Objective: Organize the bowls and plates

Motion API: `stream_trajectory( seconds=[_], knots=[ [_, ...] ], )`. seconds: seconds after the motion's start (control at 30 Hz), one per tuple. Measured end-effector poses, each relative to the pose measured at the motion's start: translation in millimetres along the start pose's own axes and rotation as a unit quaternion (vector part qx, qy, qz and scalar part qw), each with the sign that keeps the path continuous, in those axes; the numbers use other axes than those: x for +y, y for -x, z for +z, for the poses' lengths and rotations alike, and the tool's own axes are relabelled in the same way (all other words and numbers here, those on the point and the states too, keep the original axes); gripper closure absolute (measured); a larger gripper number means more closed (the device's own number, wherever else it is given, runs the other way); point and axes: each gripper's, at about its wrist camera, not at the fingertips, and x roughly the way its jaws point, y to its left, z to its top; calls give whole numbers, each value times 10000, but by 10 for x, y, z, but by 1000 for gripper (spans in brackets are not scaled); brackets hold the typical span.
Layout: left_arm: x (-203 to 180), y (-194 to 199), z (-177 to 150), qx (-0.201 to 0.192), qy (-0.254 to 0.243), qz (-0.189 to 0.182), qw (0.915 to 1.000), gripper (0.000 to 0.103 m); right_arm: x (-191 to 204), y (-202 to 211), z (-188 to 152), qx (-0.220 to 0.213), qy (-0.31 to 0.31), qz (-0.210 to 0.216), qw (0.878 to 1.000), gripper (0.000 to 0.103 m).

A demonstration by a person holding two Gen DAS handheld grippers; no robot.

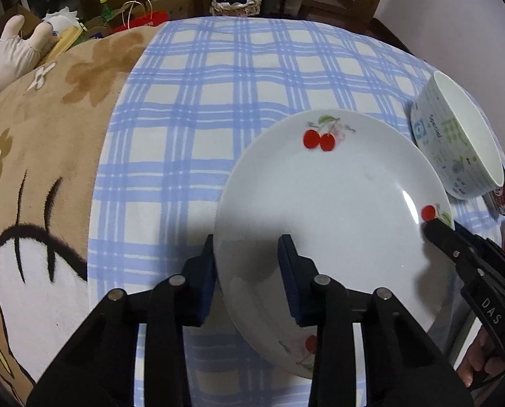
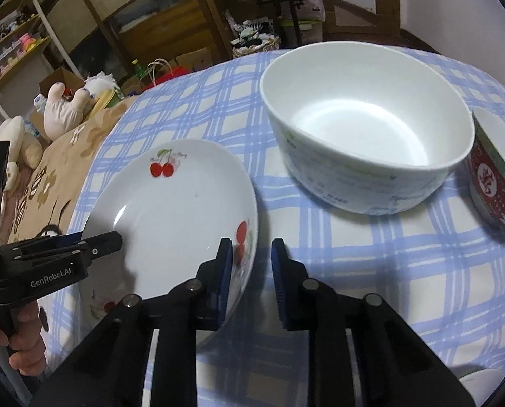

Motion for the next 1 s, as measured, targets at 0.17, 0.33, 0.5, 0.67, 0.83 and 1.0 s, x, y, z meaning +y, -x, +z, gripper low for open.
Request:
stream_trajectory(
  seconds=[0.17, 0.33, 0.5, 0.67, 0.83, 1.0],
  knots=[
    [15, -2, 3, -86, 173, -31, 9998, 72, -4, -45, 48, 73, 82, 176, 9998, 86],
    [62, -23, 30, -68, 306, -129, 9994, 73, 25, -141, 80, 210, 55, 287, 9994, 87],
    [115, -4, 25, -36, 522, -206, 9984, 74, 17, -127, 91, 258, -55, 341, 9991, 88],
    [50, 50, -33, -66, 530, 25, 9986, 74, 46, -22, 66, 215, -14, 346, 9992, 88],
    [-39, 196, -66, -169, 419, 1, 9990, 74, -1, 107, 66, 93, -118, 408, 9991, 88],
    [-99, 399, -81, -311, 373, -36, 9988, 74, -32, 320, 41, -85, -100, 428, 9990, 89]
  ],
)
